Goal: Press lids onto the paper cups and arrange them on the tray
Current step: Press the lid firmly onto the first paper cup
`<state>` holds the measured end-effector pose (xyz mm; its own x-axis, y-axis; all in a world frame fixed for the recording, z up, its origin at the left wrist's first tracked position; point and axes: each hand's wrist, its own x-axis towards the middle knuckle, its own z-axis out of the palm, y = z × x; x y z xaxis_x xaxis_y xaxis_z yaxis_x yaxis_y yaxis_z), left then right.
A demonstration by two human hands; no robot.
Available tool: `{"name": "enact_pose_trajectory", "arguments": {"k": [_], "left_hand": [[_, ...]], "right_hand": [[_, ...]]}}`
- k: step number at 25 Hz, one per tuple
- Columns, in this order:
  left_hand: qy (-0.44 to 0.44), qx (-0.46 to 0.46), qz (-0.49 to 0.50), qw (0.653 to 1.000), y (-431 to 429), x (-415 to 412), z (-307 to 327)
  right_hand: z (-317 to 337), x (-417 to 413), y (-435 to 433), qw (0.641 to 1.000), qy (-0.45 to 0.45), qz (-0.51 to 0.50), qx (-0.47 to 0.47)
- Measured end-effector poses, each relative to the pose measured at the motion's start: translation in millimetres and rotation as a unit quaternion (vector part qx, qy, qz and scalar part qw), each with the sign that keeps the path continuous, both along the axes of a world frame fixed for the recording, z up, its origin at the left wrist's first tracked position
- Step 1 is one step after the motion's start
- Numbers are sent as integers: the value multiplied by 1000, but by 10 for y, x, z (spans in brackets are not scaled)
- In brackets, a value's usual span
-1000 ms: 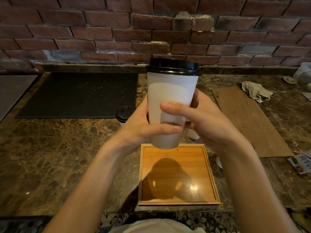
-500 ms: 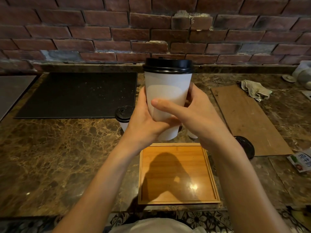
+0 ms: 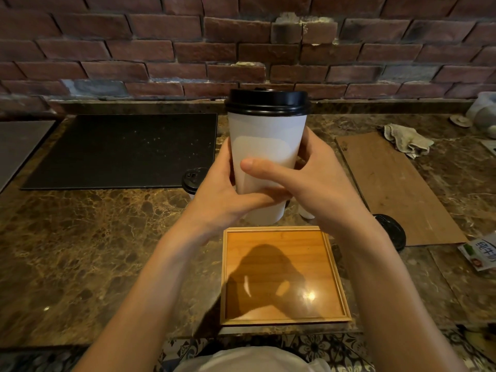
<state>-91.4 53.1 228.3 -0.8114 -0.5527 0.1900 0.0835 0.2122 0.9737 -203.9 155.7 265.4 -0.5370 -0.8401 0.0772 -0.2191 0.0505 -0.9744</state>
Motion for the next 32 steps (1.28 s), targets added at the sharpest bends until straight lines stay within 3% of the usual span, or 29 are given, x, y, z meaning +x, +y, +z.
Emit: {"name": "enact_pose_trajectory", "arguments": {"k": [4,10,25,32], "left_hand": [[2,16,-47,999,-32,42,9],[16,2,-30,999,4,49,-36],[84,-32,63,994,118,-80,-89],[51,-31,16,998,51,0,-31]], "right_hand": [[22,-12,33,998,-36,53,-14],[15,-8,53,994,-59,91,-10],[-16,186,-23,995,81,-62,20],[50,102,30,998,47,-36,-5]]}}
